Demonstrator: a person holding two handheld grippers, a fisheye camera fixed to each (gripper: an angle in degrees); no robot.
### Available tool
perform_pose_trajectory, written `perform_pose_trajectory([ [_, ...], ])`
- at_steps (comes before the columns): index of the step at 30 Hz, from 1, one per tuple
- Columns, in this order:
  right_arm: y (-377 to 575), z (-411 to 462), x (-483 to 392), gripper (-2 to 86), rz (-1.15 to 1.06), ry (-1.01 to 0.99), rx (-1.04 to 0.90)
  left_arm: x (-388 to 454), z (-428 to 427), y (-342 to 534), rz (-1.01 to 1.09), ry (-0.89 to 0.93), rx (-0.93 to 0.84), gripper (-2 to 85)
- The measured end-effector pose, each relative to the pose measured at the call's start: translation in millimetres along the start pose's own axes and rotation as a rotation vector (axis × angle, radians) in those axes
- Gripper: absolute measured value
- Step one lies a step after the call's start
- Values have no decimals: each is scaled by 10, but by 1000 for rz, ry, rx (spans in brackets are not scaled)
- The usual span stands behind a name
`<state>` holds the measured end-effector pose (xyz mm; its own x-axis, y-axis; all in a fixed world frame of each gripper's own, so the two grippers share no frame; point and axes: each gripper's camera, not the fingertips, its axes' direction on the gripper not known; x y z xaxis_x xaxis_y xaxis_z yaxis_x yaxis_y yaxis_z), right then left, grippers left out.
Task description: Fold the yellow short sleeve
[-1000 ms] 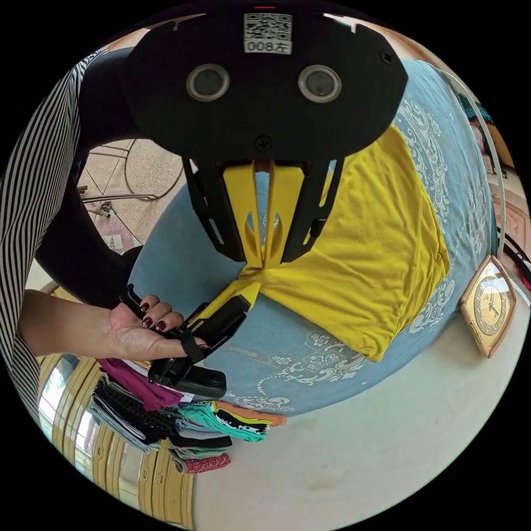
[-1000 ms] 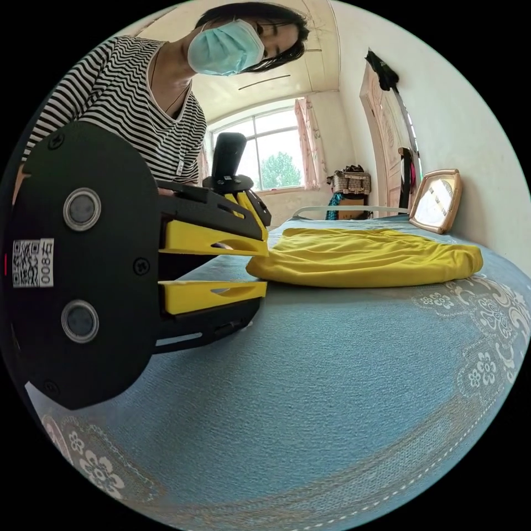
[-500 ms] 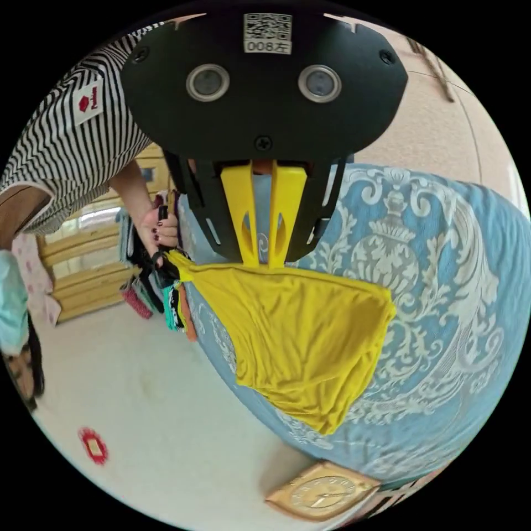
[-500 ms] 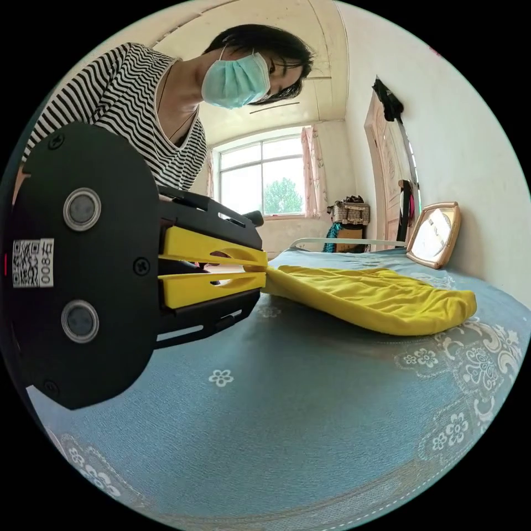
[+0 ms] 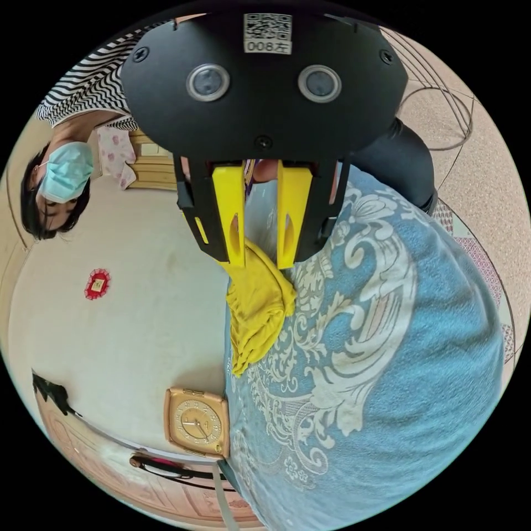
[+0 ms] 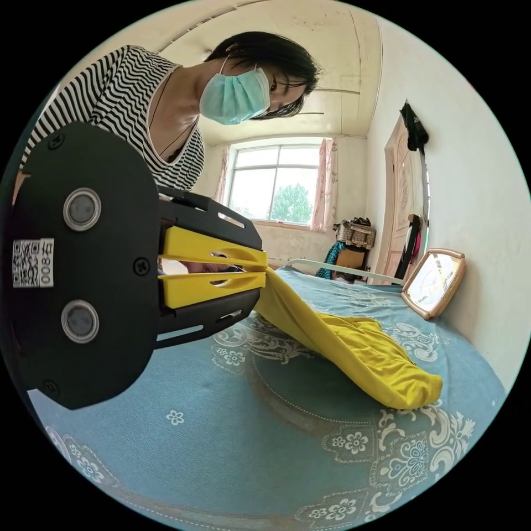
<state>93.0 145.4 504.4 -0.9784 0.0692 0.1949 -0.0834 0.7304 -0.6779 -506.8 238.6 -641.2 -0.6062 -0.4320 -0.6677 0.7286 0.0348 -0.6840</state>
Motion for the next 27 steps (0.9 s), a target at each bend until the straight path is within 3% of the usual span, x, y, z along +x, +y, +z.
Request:
perform_pose_trajectory([
  [13, 835, -11, -734, 15, 42, 42, 38, 21, 195, 112, 21, 40, 58, 23],
  [27, 2617, -651, -2170, 16, -1, -25, 173, 1299, 706, 1395, 543, 71, -131, 14],
])
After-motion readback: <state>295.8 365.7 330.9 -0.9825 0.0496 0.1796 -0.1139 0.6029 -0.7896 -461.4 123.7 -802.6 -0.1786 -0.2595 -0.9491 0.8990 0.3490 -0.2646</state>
